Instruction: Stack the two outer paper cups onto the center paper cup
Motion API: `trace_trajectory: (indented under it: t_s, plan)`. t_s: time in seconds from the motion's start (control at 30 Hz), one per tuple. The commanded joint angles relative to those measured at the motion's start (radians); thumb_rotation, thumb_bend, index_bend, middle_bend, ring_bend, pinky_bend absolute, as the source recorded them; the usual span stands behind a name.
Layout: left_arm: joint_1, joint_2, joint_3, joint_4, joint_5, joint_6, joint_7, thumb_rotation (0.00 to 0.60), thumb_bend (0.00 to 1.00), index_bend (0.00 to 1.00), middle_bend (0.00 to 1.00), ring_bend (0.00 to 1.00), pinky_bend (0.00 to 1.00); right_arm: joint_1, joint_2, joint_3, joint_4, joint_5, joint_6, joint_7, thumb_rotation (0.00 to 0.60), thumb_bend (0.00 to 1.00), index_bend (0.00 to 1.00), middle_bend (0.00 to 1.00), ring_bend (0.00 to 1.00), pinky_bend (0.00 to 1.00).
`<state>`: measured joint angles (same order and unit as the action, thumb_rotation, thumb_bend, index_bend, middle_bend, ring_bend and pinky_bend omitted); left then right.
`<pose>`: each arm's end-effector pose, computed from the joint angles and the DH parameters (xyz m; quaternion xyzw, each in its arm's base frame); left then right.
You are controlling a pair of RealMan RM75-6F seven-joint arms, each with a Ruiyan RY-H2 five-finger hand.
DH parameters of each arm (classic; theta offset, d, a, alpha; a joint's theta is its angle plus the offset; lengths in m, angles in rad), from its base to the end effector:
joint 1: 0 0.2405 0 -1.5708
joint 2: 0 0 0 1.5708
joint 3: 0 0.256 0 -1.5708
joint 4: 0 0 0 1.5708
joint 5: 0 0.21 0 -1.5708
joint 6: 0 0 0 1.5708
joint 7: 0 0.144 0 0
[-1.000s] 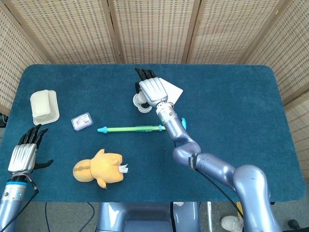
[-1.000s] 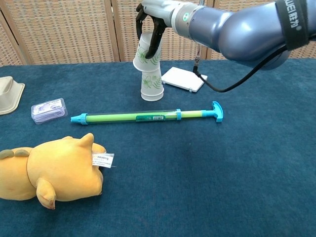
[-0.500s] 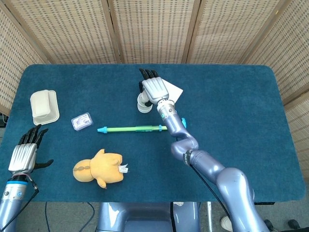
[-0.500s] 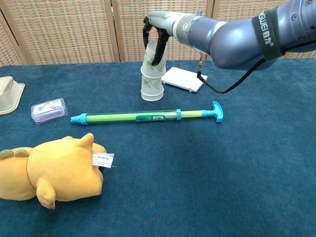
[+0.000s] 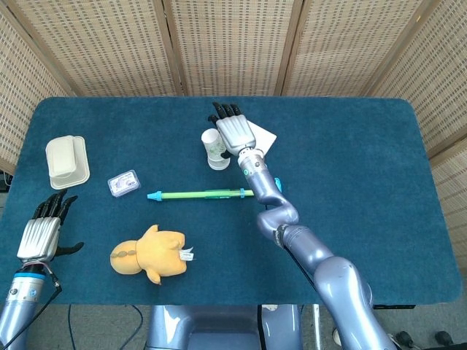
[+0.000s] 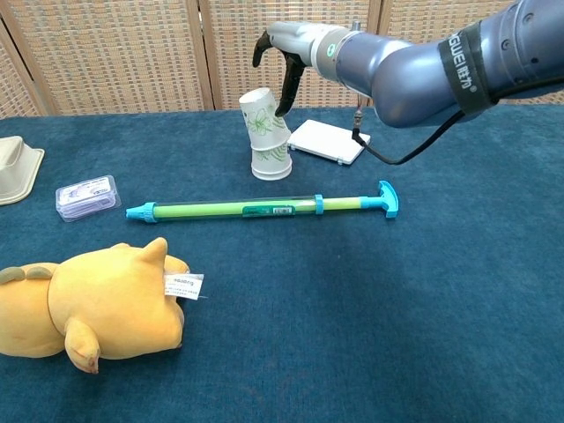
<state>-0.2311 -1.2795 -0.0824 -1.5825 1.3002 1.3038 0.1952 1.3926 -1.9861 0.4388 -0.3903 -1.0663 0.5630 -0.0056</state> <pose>-0.3015 0.2290 0.0973 -0.6143 -0.4205 -0.3355 0.5773 0.0087 -0.5156 -0.0422 0.7124 -0.3372 0.4222 0.4479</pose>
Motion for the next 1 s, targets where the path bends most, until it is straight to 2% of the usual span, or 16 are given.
trace_trajectory:
  t_s: [0.03,0.23,0.37,0.43,0.57,0.67,0.8,0.93,1.0]
  plan:
    - [0.000,0.001,0.000,-0.004,0.004,0.005,0.003,0.600,0.15,0.10,0.00,0.00,0.09,-0.011,0.016,-0.005,-0.024,-0.009,0.019,-0.003,0.600,0.20,0.24,0.00,0.00,0.06]
    - [0.003,0.004,0.002,-0.009,0.010,0.011,0.001,0.600,0.15,0.10,0.00,0.00,0.09,-0.070,0.068,-0.014,-0.126,-0.008,0.072,-0.042,0.600,0.20,0.24,0.00,0.00,0.06]
    - [0.005,0.006,0.001,-0.010,0.012,0.016,-0.006,0.600,0.15,0.10,0.00,0.00,0.09,-0.165,0.143,-0.039,-0.272,-0.012,0.160,-0.092,0.600,0.20,0.23,0.00,0.00,0.05]
    - [0.007,0.006,0.001,-0.011,0.018,0.022,-0.012,0.600,0.15,0.09,0.00,0.00,0.09,-0.245,0.208,-0.064,-0.400,-0.014,0.223,-0.127,0.600,0.20,0.22,0.00,0.00,0.04]
    - [0.013,0.005,-0.003,-0.007,0.032,0.045,-0.028,0.600,0.15,0.04,0.00,0.00,0.08,-0.459,0.377,-0.158,-0.734,-0.011,0.389,-0.230,0.600,0.20,0.21,0.00,0.00,0.00]
    - [0.018,0.006,-0.005,-0.006,0.039,0.059,-0.032,0.600,0.15,0.01,0.00,0.00,0.09,-0.555,0.458,-0.208,-0.893,-0.006,0.464,-0.274,0.600,0.20,0.14,0.00,0.00,0.00]
    - [0.026,0.007,-0.007,-0.007,0.051,0.084,-0.029,0.600,0.15,0.00,0.00,0.00,0.08,-0.676,0.543,-0.282,-1.048,-0.020,0.569,-0.311,0.600,0.20,0.06,0.00,0.00,0.00]
    - [0.036,0.001,0.003,-0.002,0.067,0.104,-0.004,0.600,0.15,0.00,0.00,0.00,0.07,-0.814,0.601,-0.379,-1.122,-0.068,0.692,-0.310,0.600,0.20,0.04,0.00,0.00,0.00]
    - [0.040,0.000,0.005,-0.002,0.071,0.112,0.004,0.600,0.14,0.00,0.00,0.00,0.07,-0.852,0.615,-0.404,-1.140,-0.098,0.727,-0.300,0.600,0.20,0.03,0.00,0.00,0.00]
